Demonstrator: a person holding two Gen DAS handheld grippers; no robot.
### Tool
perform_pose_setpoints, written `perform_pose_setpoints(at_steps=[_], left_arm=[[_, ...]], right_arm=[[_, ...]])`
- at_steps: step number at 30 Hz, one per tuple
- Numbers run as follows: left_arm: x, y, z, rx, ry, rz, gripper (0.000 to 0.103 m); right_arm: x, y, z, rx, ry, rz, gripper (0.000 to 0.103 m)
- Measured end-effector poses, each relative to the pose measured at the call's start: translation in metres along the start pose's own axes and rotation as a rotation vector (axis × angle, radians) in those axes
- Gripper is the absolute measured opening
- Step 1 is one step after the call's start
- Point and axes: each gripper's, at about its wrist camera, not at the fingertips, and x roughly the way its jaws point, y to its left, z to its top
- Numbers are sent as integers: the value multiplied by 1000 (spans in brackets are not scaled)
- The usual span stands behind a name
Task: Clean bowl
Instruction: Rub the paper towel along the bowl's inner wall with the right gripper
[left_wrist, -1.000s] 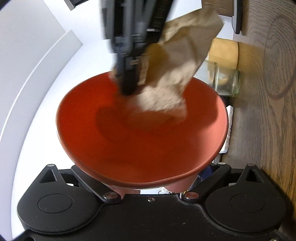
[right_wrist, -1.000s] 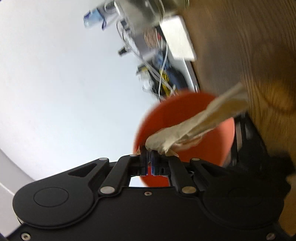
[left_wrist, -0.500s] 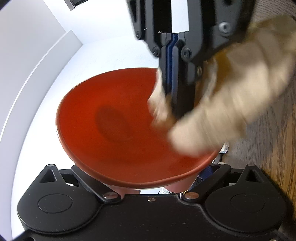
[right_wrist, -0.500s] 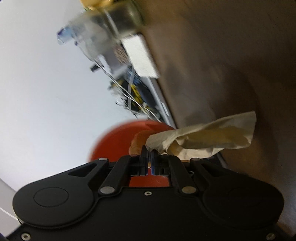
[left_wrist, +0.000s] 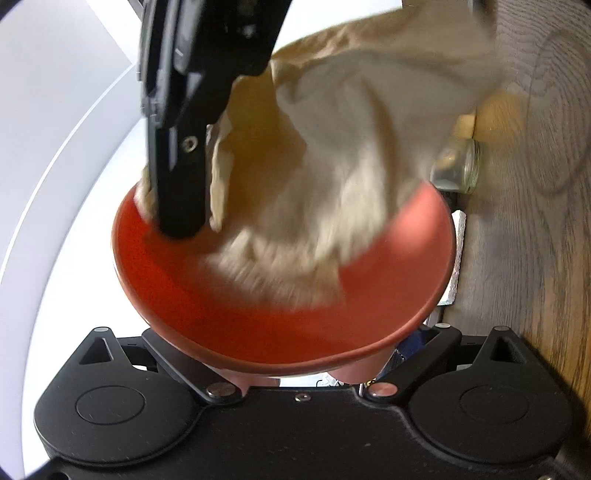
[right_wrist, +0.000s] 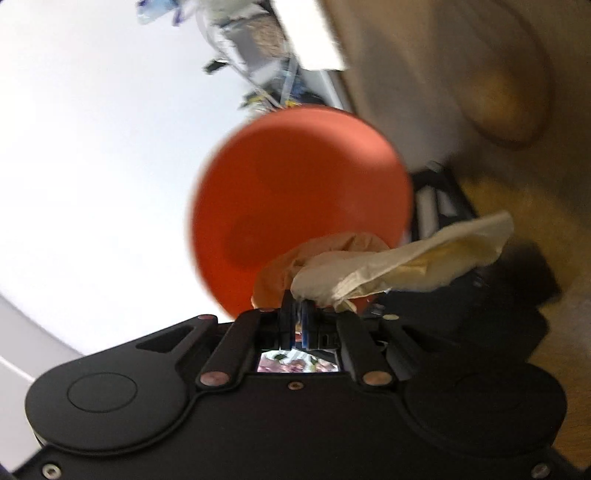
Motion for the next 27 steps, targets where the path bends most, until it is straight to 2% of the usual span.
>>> perform_pose_setpoints(at_steps=[6,11,13,20,27], left_arm=[[0,0,0,0,0,0,95],[0,0,0,0,0,0,95],[0,0,0,0,0,0,95],[0,0,0,0,0,0,95],[0,0,0,0,0,0,95]], right_arm=[[-7,13,18,-53,-96,34,5],[-10,2,42,-29,-172,-14,5],[-12,-6,48,-13,-177,-41,5],[-17,-27,44,-13,-139,-126,5],[16,-36,11,-14,18,-149,6]])
